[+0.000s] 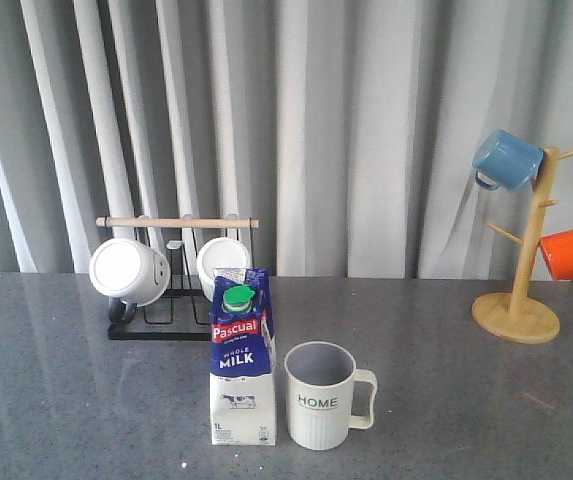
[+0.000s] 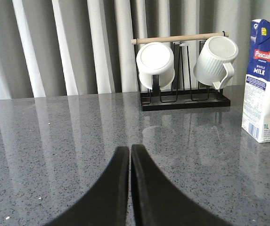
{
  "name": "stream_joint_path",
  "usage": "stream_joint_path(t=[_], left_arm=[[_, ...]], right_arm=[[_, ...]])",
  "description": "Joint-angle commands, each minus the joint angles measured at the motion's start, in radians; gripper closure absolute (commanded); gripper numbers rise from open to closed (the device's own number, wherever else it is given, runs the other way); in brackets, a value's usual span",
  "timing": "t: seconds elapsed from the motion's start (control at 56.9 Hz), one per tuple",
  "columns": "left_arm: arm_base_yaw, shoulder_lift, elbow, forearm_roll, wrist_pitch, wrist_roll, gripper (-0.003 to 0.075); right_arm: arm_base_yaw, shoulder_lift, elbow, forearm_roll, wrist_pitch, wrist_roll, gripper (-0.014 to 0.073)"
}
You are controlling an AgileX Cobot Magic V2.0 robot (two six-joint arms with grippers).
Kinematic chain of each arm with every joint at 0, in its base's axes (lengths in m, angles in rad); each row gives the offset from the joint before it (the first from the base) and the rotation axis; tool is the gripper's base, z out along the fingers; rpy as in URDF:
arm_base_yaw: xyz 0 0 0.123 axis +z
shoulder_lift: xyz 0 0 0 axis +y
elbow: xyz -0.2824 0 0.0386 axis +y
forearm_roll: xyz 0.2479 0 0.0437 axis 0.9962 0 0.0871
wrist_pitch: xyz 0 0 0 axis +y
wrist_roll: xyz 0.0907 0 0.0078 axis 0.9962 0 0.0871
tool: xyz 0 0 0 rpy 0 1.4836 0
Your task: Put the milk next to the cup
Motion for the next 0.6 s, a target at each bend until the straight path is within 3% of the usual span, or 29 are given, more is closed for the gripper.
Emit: stream_joint_path(t=[0.0,0.58], left_arm=[[-0.003,-0.012,-0.021,-0.003,-0.069,-0.012,0.0726],[-0.003,-0.012,-0.021,-0.003,-0.069,-0.012,0.0726]], right_arm=[[-0.005,-0.026,0.010,-0.060,0.000,0.043,0.0602],[-0.007,-0.073,0.010,-0.092,0.101,0.081,0.0602]])
